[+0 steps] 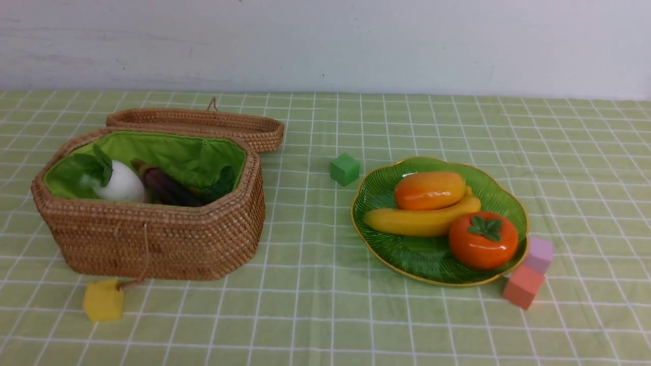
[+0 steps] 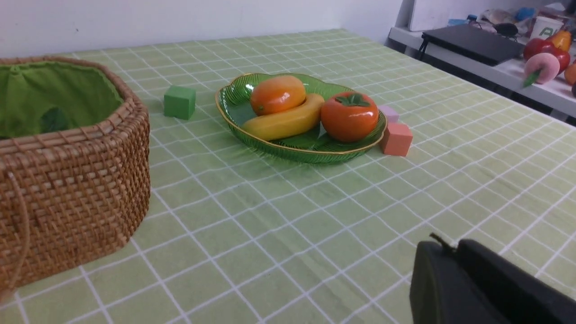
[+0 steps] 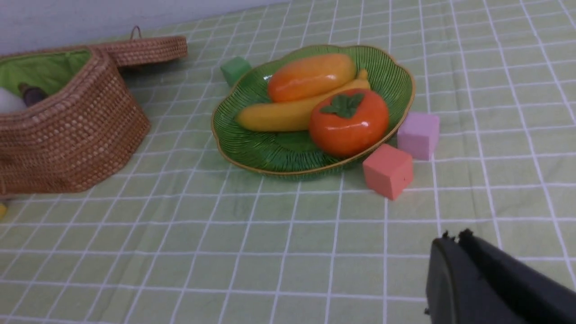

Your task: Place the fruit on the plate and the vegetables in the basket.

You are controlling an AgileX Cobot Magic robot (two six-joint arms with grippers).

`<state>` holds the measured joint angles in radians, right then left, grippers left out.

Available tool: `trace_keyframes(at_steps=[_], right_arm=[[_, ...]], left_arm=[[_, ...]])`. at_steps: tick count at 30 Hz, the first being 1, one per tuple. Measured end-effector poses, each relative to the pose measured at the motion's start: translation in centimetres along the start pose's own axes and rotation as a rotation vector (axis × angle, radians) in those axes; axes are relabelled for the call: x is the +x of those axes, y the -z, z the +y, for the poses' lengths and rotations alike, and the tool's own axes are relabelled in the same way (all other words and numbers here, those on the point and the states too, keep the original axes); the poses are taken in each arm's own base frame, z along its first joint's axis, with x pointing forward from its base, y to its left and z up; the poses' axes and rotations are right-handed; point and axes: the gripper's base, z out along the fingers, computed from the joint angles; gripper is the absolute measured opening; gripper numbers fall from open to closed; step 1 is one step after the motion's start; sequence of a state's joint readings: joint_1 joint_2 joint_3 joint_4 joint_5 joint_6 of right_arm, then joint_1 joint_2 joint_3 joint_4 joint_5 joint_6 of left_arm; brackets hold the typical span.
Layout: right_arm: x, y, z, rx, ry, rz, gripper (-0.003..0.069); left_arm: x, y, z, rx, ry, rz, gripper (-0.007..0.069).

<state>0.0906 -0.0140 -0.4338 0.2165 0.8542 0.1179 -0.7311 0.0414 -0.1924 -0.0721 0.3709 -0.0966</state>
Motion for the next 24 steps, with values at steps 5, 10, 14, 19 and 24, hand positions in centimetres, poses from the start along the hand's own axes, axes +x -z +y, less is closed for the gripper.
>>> trace_keyframes(at_steps=[5, 10, 14, 19, 24], right_arm=[[0.0, 0.0, 0.0, 0.000, 0.000, 0.000, 0.0015], [-0.2, -0.3, -0.6, 0.052, 0.062, -0.047, 0.0018], [0.7, -2.2, -1.5, 0.074, 0.093, -0.120, -0.0005], [3.9, -5.2, -3.1, 0.100, 0.101, -0.138, -0.0013], [6.9, -7.1, -4.4, 0.124, 0.121, -0.114, -0.0013]], left_arm=[[0.5, -0.2, 0.1, -0.003, -0.002, 0.016, 0.0050], [0.5, -0.2, 0.1, -0.004, -0.003, 0.015, 0.0057], [0.5, -0.2, 0.1, -0.004, -0.003, 0.015, 0.0057], [0.5, -0.2, 0.1, -0.004, -0.003, 0.016, 0.0057], [0.5, -0.2, 0.1, -0.004, -0.003, 0.016, 0.0058]])
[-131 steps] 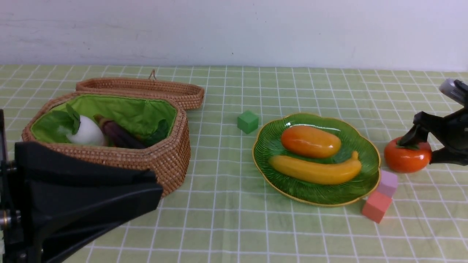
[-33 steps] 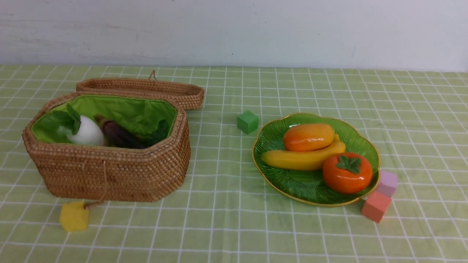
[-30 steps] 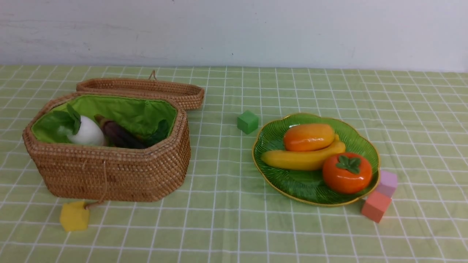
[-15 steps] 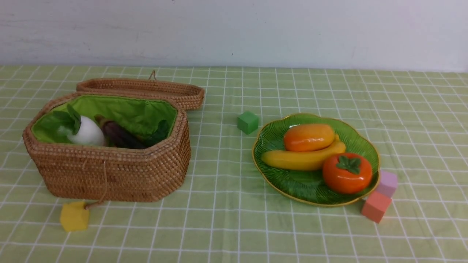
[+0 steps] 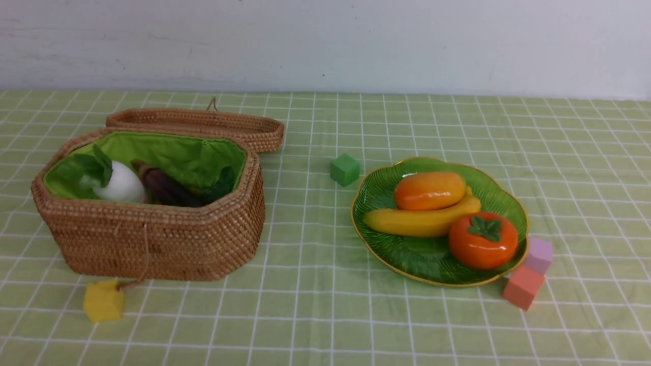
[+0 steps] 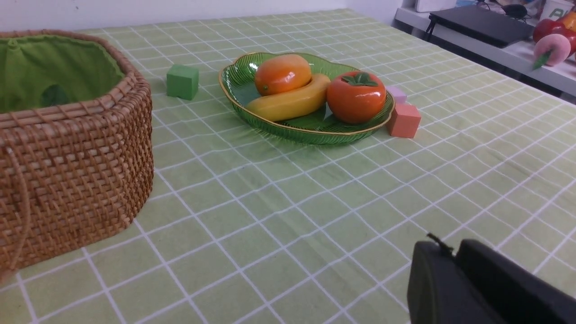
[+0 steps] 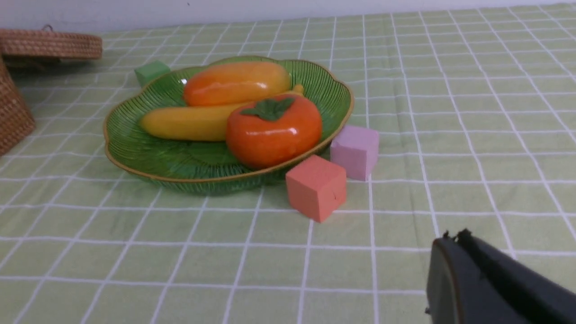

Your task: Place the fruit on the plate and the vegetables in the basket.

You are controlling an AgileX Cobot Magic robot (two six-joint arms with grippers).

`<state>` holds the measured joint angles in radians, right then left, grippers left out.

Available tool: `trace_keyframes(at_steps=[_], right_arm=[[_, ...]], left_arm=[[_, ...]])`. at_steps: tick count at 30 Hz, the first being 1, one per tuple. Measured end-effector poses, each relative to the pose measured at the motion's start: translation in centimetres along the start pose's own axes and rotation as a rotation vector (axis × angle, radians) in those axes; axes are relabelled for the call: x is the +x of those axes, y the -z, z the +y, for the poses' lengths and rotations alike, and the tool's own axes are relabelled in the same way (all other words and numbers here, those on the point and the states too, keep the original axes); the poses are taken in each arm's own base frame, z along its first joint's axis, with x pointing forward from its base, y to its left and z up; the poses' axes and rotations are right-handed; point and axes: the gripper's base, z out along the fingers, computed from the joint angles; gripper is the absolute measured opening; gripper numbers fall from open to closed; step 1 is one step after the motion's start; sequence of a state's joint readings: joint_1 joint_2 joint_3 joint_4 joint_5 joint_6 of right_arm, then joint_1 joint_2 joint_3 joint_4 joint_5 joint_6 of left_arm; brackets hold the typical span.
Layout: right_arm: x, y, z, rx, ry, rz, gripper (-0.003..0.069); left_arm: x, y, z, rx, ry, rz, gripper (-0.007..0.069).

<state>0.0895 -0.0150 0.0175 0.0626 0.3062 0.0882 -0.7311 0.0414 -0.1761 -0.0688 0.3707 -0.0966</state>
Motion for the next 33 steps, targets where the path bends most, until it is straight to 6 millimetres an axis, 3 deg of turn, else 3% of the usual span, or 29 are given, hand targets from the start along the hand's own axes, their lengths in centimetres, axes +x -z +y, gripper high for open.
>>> trace_keyframes(at_steps=[33], right_arm=[[0.69, 0.04, -0.31, 0.046, -0.010, 0.075, 0.0003]], left_arm=[[0.00, 0.00, 0.00, 0.000, 0.000, 0.000, 0.0092]])
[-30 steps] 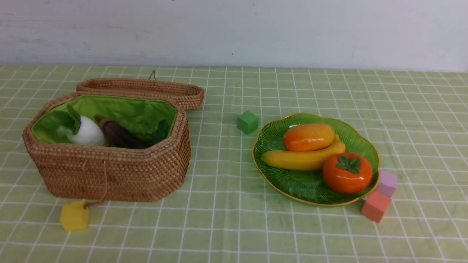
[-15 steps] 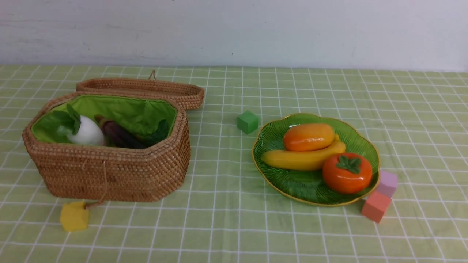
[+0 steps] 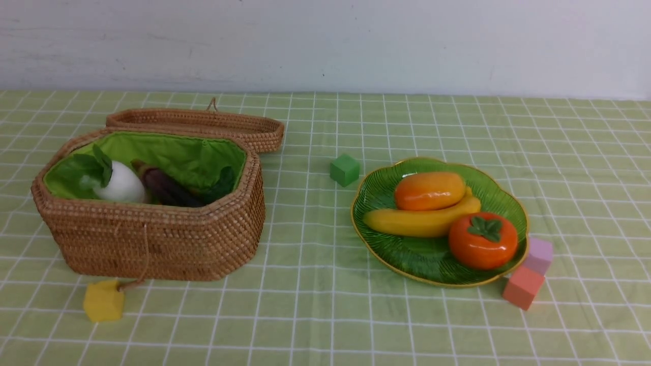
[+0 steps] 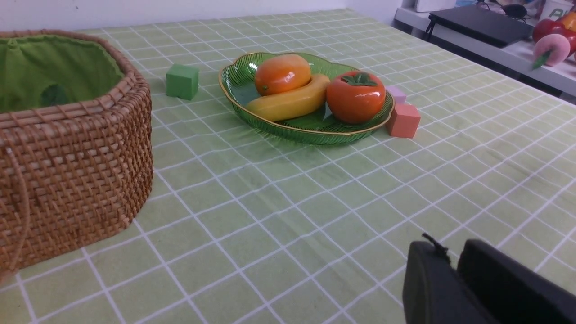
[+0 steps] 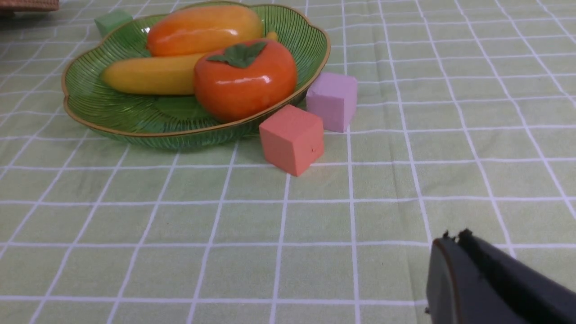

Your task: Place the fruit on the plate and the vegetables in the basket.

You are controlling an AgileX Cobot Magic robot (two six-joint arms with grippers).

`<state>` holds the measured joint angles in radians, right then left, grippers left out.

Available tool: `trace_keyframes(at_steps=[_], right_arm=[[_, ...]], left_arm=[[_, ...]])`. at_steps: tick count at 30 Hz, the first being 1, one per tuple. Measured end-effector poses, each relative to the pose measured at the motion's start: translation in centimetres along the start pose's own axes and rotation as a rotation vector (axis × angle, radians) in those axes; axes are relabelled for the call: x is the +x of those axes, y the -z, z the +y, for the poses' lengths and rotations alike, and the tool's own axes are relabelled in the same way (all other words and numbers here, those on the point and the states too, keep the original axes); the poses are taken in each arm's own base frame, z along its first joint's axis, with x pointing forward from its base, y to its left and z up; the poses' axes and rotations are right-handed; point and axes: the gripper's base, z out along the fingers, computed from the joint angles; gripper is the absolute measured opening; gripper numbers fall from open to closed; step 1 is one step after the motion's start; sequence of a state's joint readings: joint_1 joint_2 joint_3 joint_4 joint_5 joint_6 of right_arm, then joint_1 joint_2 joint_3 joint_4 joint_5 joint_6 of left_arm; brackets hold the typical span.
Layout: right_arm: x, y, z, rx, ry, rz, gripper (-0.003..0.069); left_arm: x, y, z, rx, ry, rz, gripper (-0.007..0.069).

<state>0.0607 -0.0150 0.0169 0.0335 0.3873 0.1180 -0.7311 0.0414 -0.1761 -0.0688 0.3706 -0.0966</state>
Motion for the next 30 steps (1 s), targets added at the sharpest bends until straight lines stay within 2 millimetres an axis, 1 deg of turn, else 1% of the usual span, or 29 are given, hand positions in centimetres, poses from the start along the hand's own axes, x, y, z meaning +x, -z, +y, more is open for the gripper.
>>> trace_keyframes(at_steps=[5, 7, 9, 10, 11, 12, 13, 14, 15, 16, 17, 20, 23, 27, 30], right_arm=[[0.0, 0.0, 0.0, 0.000, 0.000, 0.000, 0.0009], [0.0, 0.0, 0.0, 0.000, -0.001, 0.000, 0.0011], [0.0, 0.0, 0.0, 0.000, -0.001, 0.000, 0.0013], [0.0, 0.0, 0.0, 0.000, -0.001, 0.000, 0.0014], [0.0, 0.0, 0.0, 0.000, -0.001, 0.000, 0.0014], [0.0, 0.0, 0.0, 0.000, -0.001, 0.000, 0.0015], [0.0, 0.0, 0.0, 0.000, -0.001, 0.000, 0.0018], [0.0, 0.0, 0.0, 0.000, -0.001, 0.000, 0.0018], [0.0, 0.0, 0.0, 0.000, -0.001, 0.001, 0.0019], [0.0, 0.0, 0.0, 0.000, -0.001, 0.001, 0.0020], [0.0, 0.0, 0.0, 0.000, -0.001, 0.001, 0.0022], [0.0, 0.0, 0.0, 0.000, -0.001, 0.001, 0.0023], [0.0, 0.0, 0.0, 0.000, -0.001, 0.002, 0.0028], [0.0, 0.0, 0.0, 0.000, -0.001, 0.002, 0.0034], [0.0, 0.0, 0.0, 0.000, -0.001, 0.002, 0.0035]], left_arm=[[0.1, -0.1, 0.1, -0.007, -0.014, -0.002, 0.0092], [0.1, -0.1, 0.3, -0.052, -0.035, -0.010, 0.0092], [-0.1, 0.1, 0.8, -0.144, -0.027, -0.036, 0.0081], [-0.2, 0.3, 1.1, -0.213, -0.022, -0.057, 0.0057], [-0.2, 0.3, 1.2, -0.224, -0.020, -0.061, 0.0052], [-0.2, 0.5, 1.4, -0.269, -0.015, -0.080, 0.0022], [-0.1, 0.7, 1.7, -0.356, -0.009, -0.098, -0.0013], [0.0, 0.7, 1.8, -0.375, -0.007, -0.099, -0.0013], [0.8, 0.6, 2.3, -0.445, 0.011, -0.084, -0.0013], [1.5, 0.4, 2.6, -0.479, 0.028, -0.067, -0.0013], [2.2, 0.2, 2.9, -0.505, 0.039, -0.049, -0.0013], [5.3, -0.4, 3.8, -0.565, 0.104, 0.032, -0.0013], [6.1, -0.5, 3.9, -0.572, 0.169, 0.057, -0.0013], [6.1, -0.5, 3.9, -0.581, 0.245, 0.037, -0.0013], [6.2, -0.5, 4.0, -0.588, 0.269, 0.029, -0.0013]])
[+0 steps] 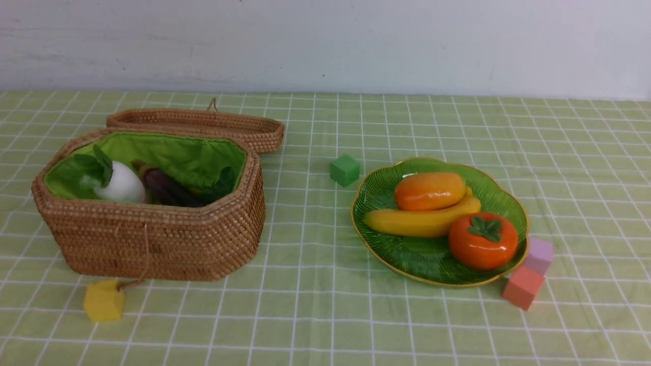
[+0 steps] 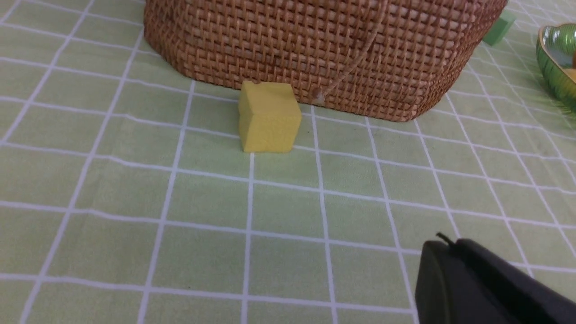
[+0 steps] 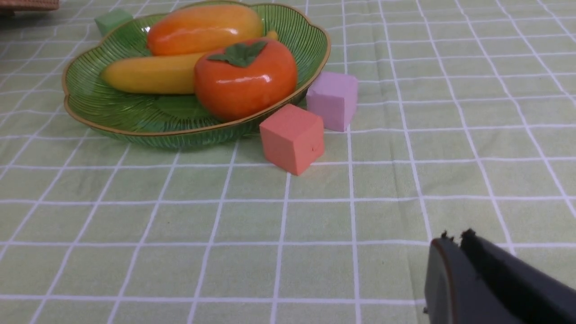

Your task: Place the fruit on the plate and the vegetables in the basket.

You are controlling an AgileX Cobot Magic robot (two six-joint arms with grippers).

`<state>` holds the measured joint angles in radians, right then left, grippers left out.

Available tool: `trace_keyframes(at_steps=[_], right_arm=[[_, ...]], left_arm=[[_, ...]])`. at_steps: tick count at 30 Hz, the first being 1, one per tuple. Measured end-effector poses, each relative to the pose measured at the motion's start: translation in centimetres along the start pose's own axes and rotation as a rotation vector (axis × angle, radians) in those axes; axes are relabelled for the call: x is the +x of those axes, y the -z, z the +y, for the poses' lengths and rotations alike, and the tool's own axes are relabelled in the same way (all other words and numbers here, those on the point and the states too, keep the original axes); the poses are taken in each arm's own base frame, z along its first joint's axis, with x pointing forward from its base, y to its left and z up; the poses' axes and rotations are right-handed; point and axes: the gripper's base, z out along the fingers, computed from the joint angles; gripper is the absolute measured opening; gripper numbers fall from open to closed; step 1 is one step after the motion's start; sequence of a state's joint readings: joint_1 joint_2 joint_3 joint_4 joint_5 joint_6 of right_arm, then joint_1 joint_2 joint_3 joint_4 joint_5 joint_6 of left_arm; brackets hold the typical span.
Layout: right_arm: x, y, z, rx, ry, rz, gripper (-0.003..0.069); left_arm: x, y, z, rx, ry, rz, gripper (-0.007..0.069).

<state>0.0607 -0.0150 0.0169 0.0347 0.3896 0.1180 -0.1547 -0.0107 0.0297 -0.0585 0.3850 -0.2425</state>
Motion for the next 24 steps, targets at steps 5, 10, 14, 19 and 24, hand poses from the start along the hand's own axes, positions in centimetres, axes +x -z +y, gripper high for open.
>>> trace_keyframes(at_steps=[5, 10, 14, 19, 24], right_arm=[[0.00, 0.00, 0.00, 0.000, 0.000, 0.000, 0.0039], [0.00, 0.00, 0.00, 0.000, 0.000, 0.000, 0.0050], [0.00, 0.00, 0.00, 0.000, 0.000, 0.000, 0.0055], [0.00, 0.00, 0.00, 0.000, 0.000, 0.000, 0.0064], [0.00, 0.00, 0.00, 0.000, 0.001, 0.000, 0.0067]], left_arm=[[0.00, 0.00, 0.01, -0.002, 0.008, -0.001, -0.0013], [0.00, 0.00, 0.01, -0.002, 0.009, -0.001, -0.0013], [0.00, 0.00, 0.01, -0.002, 0.011, -0.001, -0.0013], [0.00, 0.00, 0.01, -0.002, 0.012, 0.000, -0.0013], [0.00, 0.00, 0.01, -0.002, 0.012, 0.000, -0.0013]])
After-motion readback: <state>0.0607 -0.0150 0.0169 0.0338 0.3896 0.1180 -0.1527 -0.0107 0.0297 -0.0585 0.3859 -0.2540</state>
